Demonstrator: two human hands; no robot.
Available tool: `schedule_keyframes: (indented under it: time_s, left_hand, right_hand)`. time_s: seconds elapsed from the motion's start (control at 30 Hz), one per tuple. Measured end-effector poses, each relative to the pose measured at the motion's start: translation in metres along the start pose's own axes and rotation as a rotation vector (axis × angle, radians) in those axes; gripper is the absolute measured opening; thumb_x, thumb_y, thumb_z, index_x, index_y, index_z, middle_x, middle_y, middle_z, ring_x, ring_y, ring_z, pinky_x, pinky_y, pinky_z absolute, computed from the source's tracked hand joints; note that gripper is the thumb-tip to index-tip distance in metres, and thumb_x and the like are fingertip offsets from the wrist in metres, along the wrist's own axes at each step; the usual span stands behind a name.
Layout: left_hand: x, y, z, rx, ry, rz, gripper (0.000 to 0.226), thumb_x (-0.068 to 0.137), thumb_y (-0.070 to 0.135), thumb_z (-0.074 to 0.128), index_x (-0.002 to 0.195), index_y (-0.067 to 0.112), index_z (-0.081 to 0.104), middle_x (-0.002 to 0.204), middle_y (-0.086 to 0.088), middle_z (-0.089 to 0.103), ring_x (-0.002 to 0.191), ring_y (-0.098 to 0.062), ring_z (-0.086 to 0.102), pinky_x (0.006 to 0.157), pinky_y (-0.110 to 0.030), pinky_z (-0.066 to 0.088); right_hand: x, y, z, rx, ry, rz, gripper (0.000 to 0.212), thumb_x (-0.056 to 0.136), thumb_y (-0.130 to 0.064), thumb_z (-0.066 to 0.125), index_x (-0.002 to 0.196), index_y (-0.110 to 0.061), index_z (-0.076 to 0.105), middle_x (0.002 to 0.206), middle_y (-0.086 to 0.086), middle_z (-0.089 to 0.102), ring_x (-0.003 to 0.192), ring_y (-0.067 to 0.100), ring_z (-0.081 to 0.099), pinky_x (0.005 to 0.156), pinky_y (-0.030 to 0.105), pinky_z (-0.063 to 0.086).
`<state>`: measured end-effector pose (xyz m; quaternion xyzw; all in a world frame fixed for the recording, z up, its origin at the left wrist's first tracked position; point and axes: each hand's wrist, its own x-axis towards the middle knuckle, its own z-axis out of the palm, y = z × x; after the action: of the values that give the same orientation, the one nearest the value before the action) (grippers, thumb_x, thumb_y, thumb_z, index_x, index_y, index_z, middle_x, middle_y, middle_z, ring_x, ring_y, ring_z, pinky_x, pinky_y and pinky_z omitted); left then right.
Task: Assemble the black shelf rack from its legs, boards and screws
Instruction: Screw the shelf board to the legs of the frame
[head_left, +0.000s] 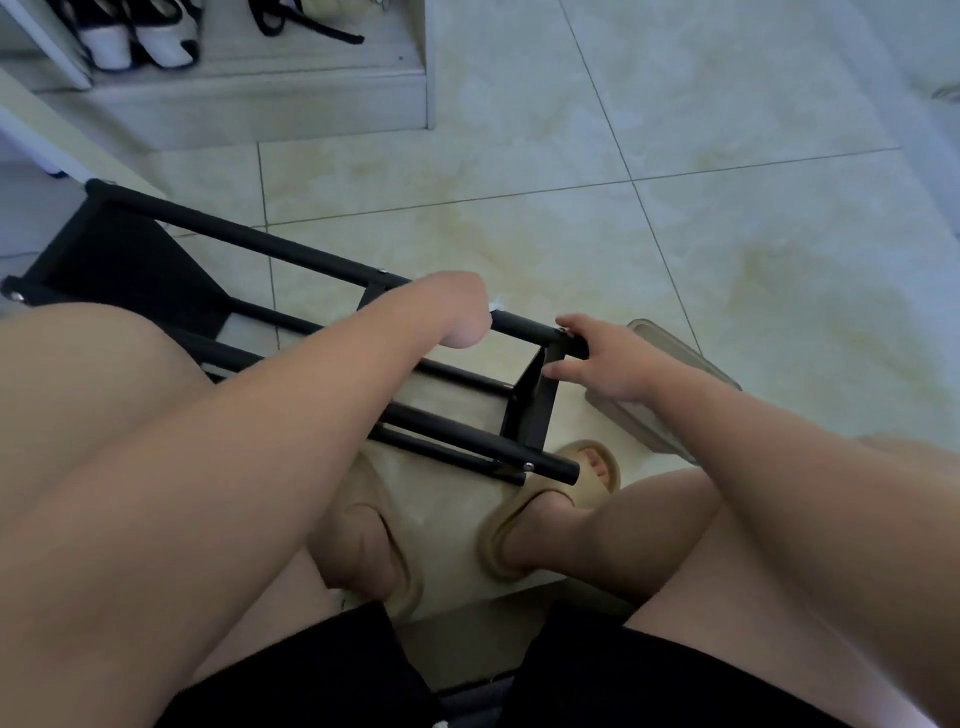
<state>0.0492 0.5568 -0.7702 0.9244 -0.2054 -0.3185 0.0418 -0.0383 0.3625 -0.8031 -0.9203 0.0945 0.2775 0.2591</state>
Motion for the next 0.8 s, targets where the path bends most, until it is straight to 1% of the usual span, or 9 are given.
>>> schedule_keyframes:
  time_s: [0.17, 0.23, 0.33, 0.4, 0.47, 0.53, 0.57, 0.7, 0.8]
  left_hand:
    - [0.027, -0.008, -0.006, 0.003, 0.097, 0.068, 0.008, 0.099, 0.014, 0.044, 0.103, 0.011, 0.05, 0.089, -0.004, 0.053, 0.081, -0.028, 0.051, 0.071, -0.035, 0.042]
    - [0.041, -0.017, -0.007, 0.058, 0.013, 0.079, 0.008, 0.098, 0.011, 0.042, 0.104, 0.011, 0.046, 0.086, -0.006, 0.051, 0.077, -0.028, 0.051, 0.07, -0.036, 0.042]
    - [0.063, -0.026, -0.007, 0.129, -0.119, 0.068, 0.015, 0.101, 0.01, 0.044, 0.108, 0.005, 0.055, 0.097, -0.01, 0.058, 0.078, -0.027, 0.054, 0.07, -0.035, 0.044]
    - [0.072, -0.026, -0.012, 0.152, -0.208, 0.077, 0.019, 0.1, 0.013, 0.053, 0.113, 0.005, 0.065, 0.108, -0.011, 0.067, 0.088, -0.025, 0.063, 0.08, -0.031, 0.051]
    - [0.078, -0.027, -0.019, 0.131, -0.276, 0.06, 0.024, 0.098, 0.014, 0.059, 0.118, 0.006, 0.069, 0.116, -0.007, 0.071, 0.101, -0.023, 0.067, 0.092, -0.03, 0.052]
    - [0.084, -0.031, -0.033, 0.026, -0.25, -0.017, 0.025, 0.1, 0.012, 0.055, 0.12, 0.006, 0.068, 0.117, -0.009, 0.07, 0.094, -0.023, 0.067, 0.078, -0.028, 0.055]
    - [0.087, -0.033, -0.041, 0.044, -0.223, -0.004, 0.026, 0.101, 0.014, 0.054, 0.122, 0.006, 0.067, 0.119, -0.01, 0.069, 0.094, -0.024, 0.066, 0.076, -0.027, 0.054]
    - [0.085, -0.04, -0.06, 0.132, -0.104, 0.0, 0.033, 0.105, 0.026, 0.049, 0.122, 0.005, 0.068, 0.131, -0.011, 0.061, 0.114, -0.026, 0.056, 0.093, -0.029, 0.045]
    - [0.084, -0.041, -0.072, 0.116, -0.027, 0.024, 0.034, 0.107, 0.019, 0.04, 0.124, 0.005, 0.066, 0.127, -0.009, 0.06, 0.104, -0.026, 0.053, 0.085, -0.031, 0.041]
  right_hand:
    - [0.018, -0.007, -0.007, -0.106, -0.082, 0.031, 0.078, 0.082, -0.042, 0.082, 0.147, -0.019, 0.047, 0.137, 0.006, 0.059, 0.121, 0.026, 0.056, 0.099, 0.033, 0.045]
    - [0.028, -0.01, -0.014, -0.191, -0.133, 0.041, 0.075, 0.078, -0.049, 0.084, 0.14, -0.02, 0.053, 0.127, 0.004, 0.061, 0.109, 0.023, 0.056, 0.089, 0.033, 0.045]
    - [0.044, -0.013, -0.022, -0.275, -0.207, 0.047, 0.07, 0.073, -0.054, 0.085, 0.13, -0.02, 0.061, 0.108, -0.002, 0.06, 0.096, 0.02, 0.053, 0.079, 0.031, 0.042]
    - [0.053, -0.013, -0.026, -0.258, -0.217, 0.037, 0.067, 0.073, -0.053, 0.086, 0.125, -0.02, 0.062, 0.103, -0.003, 0.059, 0.095, 0.02, 0.055, 0.075, 0.03, 0.042]
    - [0.059, -0.013, -0.031, -0.192, -0.178, 0.027, 0.062, 0.073, -0.05, 0.086, 0.122, -0.022, 0.061, 0.1, -0.005, 0.059, 0.094, 0.02, 0.056, 0.067, 0.029, 0.041]
    - [0.064, -0.015, -0.038, -0.106, -0.103, 0.013, 0.059, 0.074, -0.044, 0.087, 0.122, -0.023, 0.06, 0.099, -0.004, 0.06, 0.092, 0.019, 0.056, 0.064, 0.024, 0.04]
    - [0.067, -0.016, -0.043, -0.065, -0.06, 0.005, 0.059, 0.074, -0.042, 0.088, 0.122, -0.023, 0.059, 0.1, -0.004, 0.06, 0.092, 0.019, 0.056, 0.066, 0.026, 0.042]
    - [0.076, -0.025, -0.062, -0.065, 0.084, -0.054, 0.058, 0.075, -0.04, 0.087, 0.119, -0.024, 0.053, 0.107, -0.006, 0.056, 0.098, 0.019, 0.054, 0.082, 0.036, 0.049]
    - [0.073, -0.031, -0.064, -0.17, 0.217, -0.119, 0.057, 0.078, -0.044, 0.083, 0.119, -0.023, 0.049, 0.113, -0.007, 0.053, 0.104, 0.017, 0.048, 0.082, 0.038, 0.048]
